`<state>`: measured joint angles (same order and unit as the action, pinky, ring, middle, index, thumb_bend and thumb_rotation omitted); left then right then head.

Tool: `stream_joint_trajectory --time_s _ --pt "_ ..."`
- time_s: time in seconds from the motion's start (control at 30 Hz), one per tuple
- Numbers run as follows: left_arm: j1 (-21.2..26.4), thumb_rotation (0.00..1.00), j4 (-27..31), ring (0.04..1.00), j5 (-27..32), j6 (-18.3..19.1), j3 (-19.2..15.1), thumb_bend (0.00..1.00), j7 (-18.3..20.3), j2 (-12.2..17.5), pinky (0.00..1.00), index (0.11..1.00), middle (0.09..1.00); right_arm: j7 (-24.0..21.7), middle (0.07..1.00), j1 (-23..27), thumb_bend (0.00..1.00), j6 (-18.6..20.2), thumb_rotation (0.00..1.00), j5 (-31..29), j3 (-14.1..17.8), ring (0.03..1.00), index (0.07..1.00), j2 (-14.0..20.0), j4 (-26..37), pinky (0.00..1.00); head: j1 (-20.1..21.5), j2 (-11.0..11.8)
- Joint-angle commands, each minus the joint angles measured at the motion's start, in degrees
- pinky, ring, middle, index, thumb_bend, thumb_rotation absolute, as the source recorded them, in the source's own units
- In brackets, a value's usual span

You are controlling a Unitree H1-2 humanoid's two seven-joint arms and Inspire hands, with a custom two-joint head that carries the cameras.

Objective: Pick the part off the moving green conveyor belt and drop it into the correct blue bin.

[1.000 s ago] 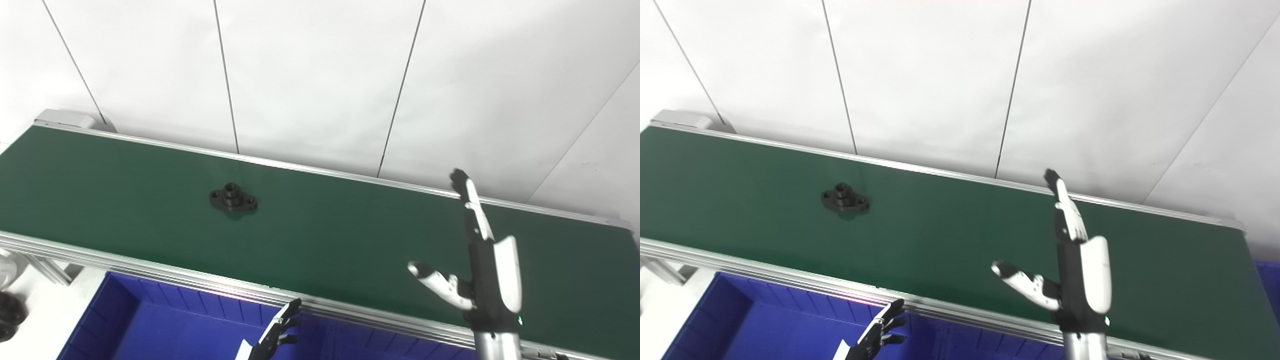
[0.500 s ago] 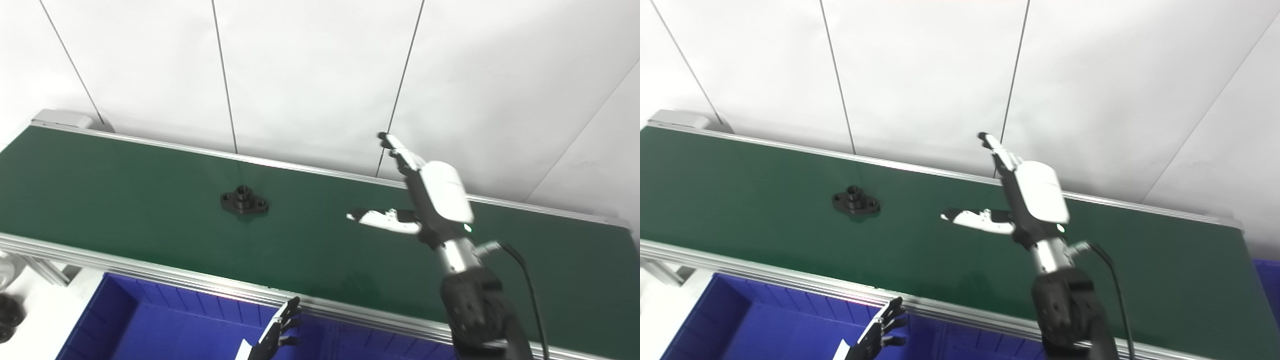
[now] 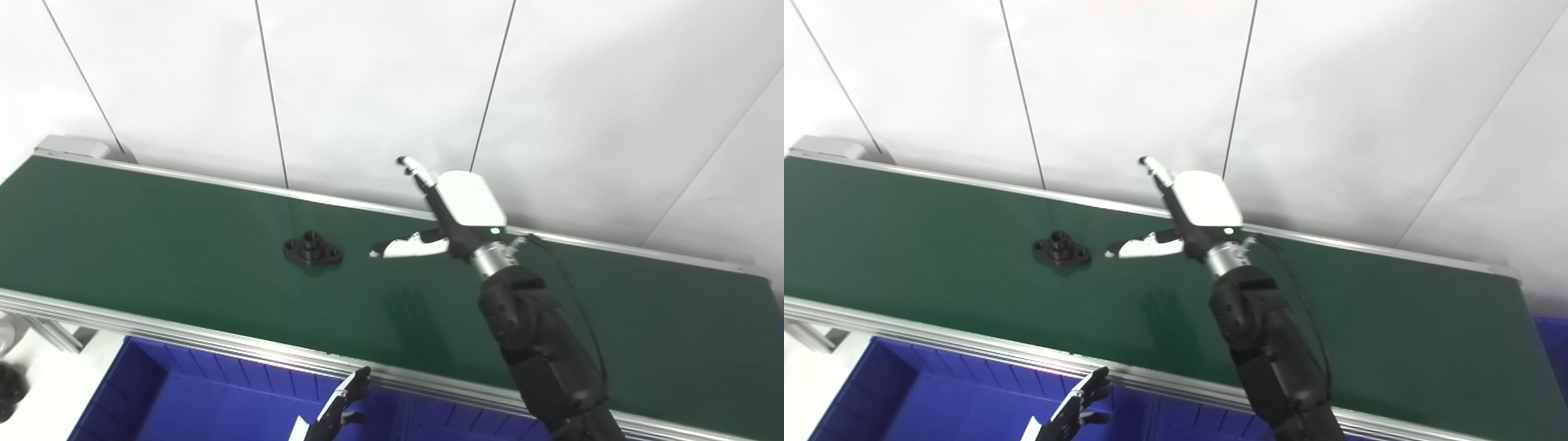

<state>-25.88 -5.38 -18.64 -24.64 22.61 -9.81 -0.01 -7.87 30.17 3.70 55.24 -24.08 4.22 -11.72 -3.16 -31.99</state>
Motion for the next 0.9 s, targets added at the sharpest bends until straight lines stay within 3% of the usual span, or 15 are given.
stream_joint_trajectory --time_s 0.0,0.3,0.6,0.87 --pt "-0.37 0.85 0.54 0.855 -4.41 -1.4 4.22 0.86 -0.16 -4.75 0.7 0.915 0.901 1.76 0.87 3.75 0.99 0.31 0.77 1.62 -1.33 0.813 0.925 -0.57 -1.16 0.72 -0.27 -0.08" --pt "-0.28 0.76 0.64 0.856 -5.58 -2.25 7.55 0.77 -0.93 -4.57 0.7 0.915 0.901 2.76 0.866 7.35 0.99 0.1 0.78 1.85 -6.12 0.814 0.914 -2.66 -10.52 0.71 -2.51 -0.5" --pt "-1.19 0.8 1.49 0.832 -6.87 -2.15 8.27 0.77 -1.59 -5.19 0.68 0.908 0.888 6.4 0.848 11.64 0.98 1.81 0.77 4.19 -10.57 0.805 0.888 -6.68 -22.48 0.69 -3.83 -0.8" --pt "-1.78 0.79 1.72 0.811 -8.03 -2.23 9.79 0.77 -2.75 -5.83 0.65 0.902 0.873 7.94 0.84 11.82 0.98 3.02 0.75 3.78 -11.9 0.785 0.879 -7.65 -27.49 0.64 -5.47 -0.66"
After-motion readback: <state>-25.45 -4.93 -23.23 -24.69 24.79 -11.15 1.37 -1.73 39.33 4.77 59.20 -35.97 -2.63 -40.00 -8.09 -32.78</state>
